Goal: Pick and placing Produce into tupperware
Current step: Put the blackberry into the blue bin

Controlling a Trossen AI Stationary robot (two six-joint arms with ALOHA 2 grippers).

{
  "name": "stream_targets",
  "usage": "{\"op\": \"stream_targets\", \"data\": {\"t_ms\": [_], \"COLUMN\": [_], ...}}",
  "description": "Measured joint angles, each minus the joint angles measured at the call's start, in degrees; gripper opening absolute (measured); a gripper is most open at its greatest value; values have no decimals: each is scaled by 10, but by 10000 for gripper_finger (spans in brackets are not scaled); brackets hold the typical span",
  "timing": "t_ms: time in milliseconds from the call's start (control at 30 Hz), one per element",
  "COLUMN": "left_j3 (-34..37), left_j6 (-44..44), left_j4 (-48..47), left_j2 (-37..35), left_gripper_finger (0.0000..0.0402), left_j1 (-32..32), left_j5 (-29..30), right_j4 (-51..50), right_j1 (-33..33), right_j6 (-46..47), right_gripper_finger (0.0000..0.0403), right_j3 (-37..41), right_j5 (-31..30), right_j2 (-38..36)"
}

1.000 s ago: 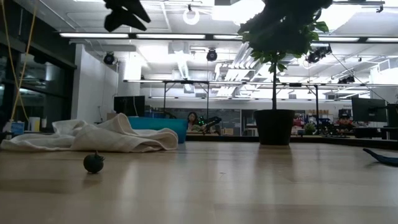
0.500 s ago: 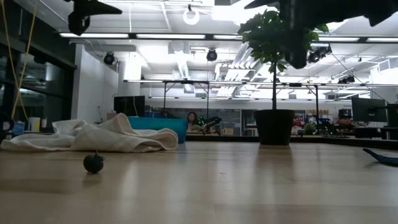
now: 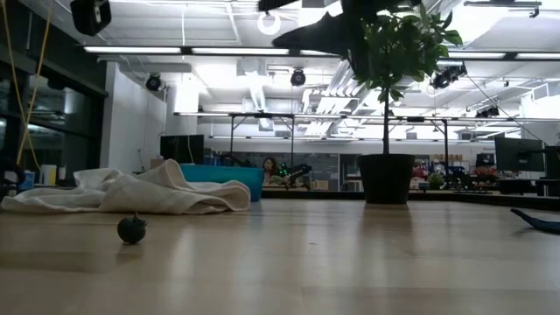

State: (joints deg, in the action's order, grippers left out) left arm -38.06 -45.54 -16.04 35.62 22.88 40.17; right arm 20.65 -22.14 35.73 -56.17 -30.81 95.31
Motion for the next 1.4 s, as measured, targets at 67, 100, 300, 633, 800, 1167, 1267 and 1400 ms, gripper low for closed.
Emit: {"op": "stream_targets", "data": {"t_ms": [67, 100, 300, 633, 800, 1167, 1267, 1400], "left_j3": [0, 0, 0, 0, 0, 0, 0, 0], "left_j6": [1, 2, 41, 81, 89, 49, 33, 14], "left_j4": [-1, -1, -4, -4, -3, 30, 30, 26], "left_j2": [2, 3, 3, 11, 40, 140, 164, 186], "left_gripper_finger": [131, 131, 131, 131, 131, 131, 131, 131], "left_j1": [24, 34, 91, 152, 171, 196, 200, 200], "left_j5": [1, 6, 59, 151, 185, 227, 237, 242], "right_j4": [-43, -50, 83, 160, 160, 218, 217, 219], "right_j1": [-13, -19, -55, -97, -114, -128, -128, -128], "right_j6": [-11, -11, 4, -29, -57, -104, -122, -141], "right_gripper_finger": [192, 191, 188, 188, 188, 188, 188, 188], "right_j3": [-38, -45, -39, -38, -55, -73, -73, -73], "right_j5": [-25, -33, -86, -173, -126, -78, -77, -67], "right_j2": [35, 54, 143, 217, 259, 330, 332, 332]}}
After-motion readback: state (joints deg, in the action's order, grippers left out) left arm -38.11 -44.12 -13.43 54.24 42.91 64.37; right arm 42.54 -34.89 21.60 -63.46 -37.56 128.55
